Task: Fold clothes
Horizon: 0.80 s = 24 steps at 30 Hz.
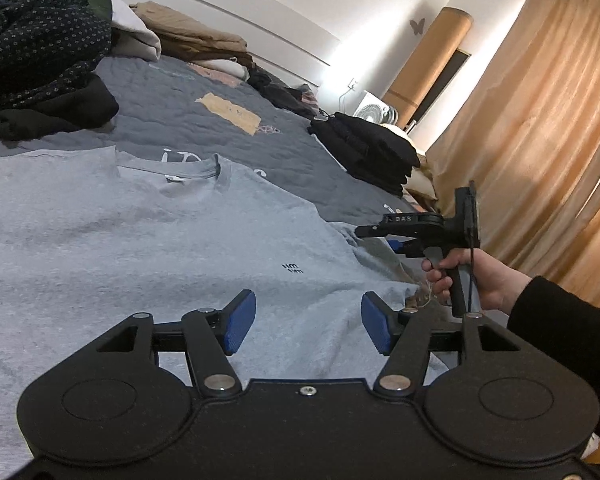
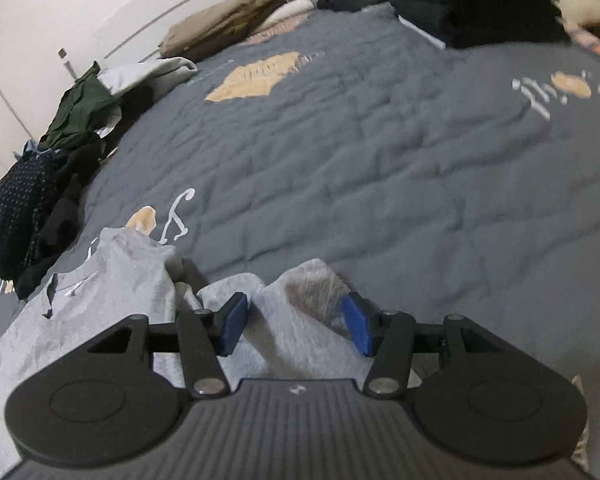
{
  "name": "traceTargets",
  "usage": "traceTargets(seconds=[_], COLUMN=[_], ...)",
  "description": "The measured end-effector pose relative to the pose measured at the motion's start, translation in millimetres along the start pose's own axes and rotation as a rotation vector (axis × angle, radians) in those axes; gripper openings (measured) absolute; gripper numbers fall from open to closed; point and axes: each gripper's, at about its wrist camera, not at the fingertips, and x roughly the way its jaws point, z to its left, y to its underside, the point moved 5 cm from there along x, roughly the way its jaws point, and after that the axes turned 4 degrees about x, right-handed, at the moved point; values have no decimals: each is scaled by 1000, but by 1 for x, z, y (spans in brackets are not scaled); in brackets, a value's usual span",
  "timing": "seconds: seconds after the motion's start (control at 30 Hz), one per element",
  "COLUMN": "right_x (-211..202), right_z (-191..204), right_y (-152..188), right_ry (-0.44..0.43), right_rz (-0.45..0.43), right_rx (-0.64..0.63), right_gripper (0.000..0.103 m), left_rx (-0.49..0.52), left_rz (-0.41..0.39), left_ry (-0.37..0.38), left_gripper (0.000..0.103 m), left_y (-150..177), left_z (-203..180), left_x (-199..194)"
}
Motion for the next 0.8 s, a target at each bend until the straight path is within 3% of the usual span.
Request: traceTargets(seconds=[0.03,0.07,0.1,0.2,0.27,0.37,0.43,0.53,0.67,0.8], right_x=[0,0,-1,-2,-16,-49,-59,-51,-47,-69], right_z=[0,1,1,3,3,-5,-11,-15,-24,-42], right_y=[2,3,5,9,5,-2,-2,5,11,7], right_ry=[6,12,18,37,80,147,165,238,278,162], right_rz=[-2,-5,-7,-14,-103,-317,-377,-345,-329,-369], right_rx=[-1,-3,-4,-8,-22,12,33,-27,1,163], right_gripper=[53,45,33,9,4,3,4,9,34,38], left_rx=[2,3,3,2,5,9,12,18,24,18], left_rz=[2,4,6,9,8,6,6,9,13,11], left_ry=[1,0,-2,-7,-8,-7,-7,-6,-7,-2], left_gripper=[58,58,58,58,58,58,58,58,58,58], left_y=[0,0,1,2,2,2,2,3,3,3], left_z=[0,0,0,1,1,0,-1,-2,-3,-4], left_x=[0,-1,-1,0,-1,-1,-1,-1,0,-1])
